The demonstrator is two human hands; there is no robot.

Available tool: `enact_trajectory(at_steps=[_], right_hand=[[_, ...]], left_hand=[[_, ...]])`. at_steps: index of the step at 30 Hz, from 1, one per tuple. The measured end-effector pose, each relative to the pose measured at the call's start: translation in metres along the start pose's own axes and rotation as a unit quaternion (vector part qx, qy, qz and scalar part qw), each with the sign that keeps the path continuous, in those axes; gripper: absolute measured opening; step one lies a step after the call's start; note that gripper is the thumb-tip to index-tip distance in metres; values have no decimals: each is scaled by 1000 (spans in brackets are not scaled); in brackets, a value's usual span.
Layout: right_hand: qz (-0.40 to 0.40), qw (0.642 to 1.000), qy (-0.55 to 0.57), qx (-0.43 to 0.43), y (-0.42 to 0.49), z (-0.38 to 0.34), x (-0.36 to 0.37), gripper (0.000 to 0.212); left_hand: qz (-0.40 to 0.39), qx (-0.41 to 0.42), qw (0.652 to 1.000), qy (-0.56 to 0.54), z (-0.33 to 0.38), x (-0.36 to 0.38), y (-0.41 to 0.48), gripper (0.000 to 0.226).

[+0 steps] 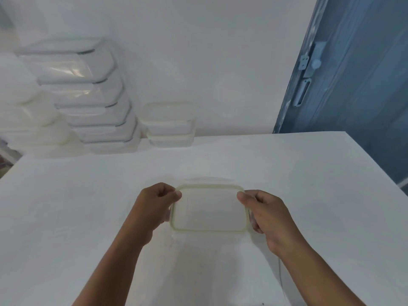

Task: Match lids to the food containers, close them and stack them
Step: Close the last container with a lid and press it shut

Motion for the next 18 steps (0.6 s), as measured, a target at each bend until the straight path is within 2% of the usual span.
enact_trajectory(at_steps=[7,12,18], right_hand=[[24,1000,10,-6,5,7,3,13],[11,1000,-18,-10,1,10,1,15],[-16,999,-37,2,3,8,1,26]], left_hand=[[-3,3,1000,1,-8,0,1,10],[-32,11,999,-8,-13,-2,-4,5],[-67,25,997,-18,-23,-5,-6,16]])
Point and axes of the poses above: each hand's wrist, its own y-axis towards the middle knuckle, its own x-axis out of the palm, z = x × y, the point moved 3 cm from there along y, towards the middle knuckle, and after that the axes turned 3 degrees about y, right-handed, at the moved point
